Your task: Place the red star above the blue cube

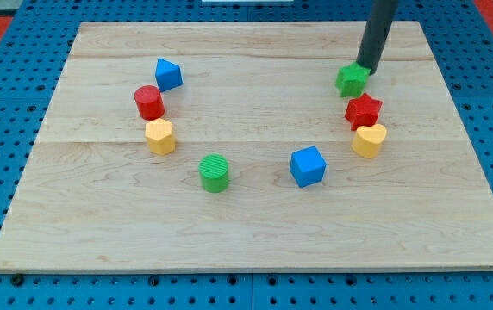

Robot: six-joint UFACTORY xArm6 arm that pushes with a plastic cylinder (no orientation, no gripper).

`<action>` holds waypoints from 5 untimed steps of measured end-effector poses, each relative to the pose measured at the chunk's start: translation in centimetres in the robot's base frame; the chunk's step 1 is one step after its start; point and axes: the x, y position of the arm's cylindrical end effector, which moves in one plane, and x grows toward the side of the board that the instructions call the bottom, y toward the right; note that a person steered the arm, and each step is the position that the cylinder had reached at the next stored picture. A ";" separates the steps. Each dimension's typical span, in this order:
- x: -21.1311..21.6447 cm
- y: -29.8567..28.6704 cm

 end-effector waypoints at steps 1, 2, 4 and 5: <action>3.0 3.0; 5.7 4.1; 9.0 -7.7; 11.2 -5.5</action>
